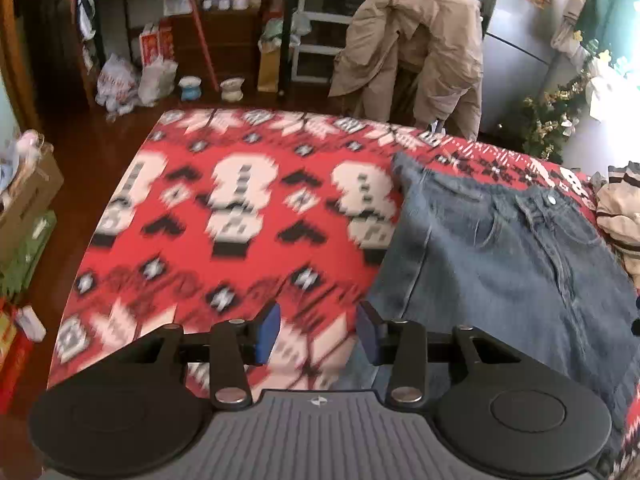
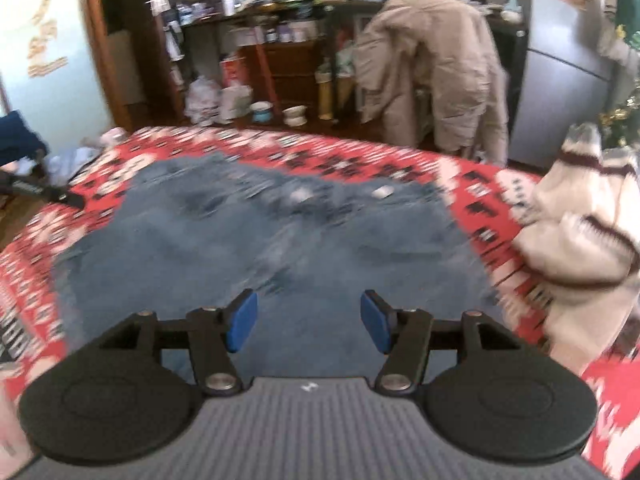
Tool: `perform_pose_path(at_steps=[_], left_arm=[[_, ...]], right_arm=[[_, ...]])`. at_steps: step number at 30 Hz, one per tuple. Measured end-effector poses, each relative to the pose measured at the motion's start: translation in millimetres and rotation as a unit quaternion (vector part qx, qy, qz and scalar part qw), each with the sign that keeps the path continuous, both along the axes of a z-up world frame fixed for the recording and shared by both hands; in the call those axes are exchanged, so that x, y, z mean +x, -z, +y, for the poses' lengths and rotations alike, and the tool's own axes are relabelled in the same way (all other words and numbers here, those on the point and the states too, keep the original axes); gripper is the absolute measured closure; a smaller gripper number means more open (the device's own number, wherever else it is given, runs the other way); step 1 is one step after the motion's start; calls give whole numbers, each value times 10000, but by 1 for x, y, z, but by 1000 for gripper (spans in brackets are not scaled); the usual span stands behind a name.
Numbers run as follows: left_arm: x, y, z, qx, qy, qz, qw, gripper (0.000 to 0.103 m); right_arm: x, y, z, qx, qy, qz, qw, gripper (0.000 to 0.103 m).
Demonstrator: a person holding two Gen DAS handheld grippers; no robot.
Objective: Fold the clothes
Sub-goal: 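Open both grippers and release the waistband above the flat shorts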
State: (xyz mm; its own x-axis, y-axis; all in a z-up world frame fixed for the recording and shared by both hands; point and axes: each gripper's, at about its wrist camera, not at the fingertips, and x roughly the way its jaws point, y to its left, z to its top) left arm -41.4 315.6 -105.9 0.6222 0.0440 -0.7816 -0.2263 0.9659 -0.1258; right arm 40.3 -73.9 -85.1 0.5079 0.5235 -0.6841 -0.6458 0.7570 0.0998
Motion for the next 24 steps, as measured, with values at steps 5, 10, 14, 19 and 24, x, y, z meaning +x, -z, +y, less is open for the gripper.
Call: perform_pose_path(at_steps=[5,10,14,19,24], left_arm=[[-21,20,3,-317,83,22,9995,69],[-28,36,-7,-413,249,-26,9988,70],[-30,37,-16,-325,205,-55,9992,79],[-39,28,-31,-22,130,-90,9999,94],[-63,8,-25,-109,-88,-261,9996,96]], right_arm=[[-43,7,5,220,-124,229,9994,41],[-56,18,6,340,40,429,9985,41],[-61,20,2,393,170,484,9979,41],[-58,25,4,238,193,404,9987,41],[-56,24,3,321,195,456,9983,41]])
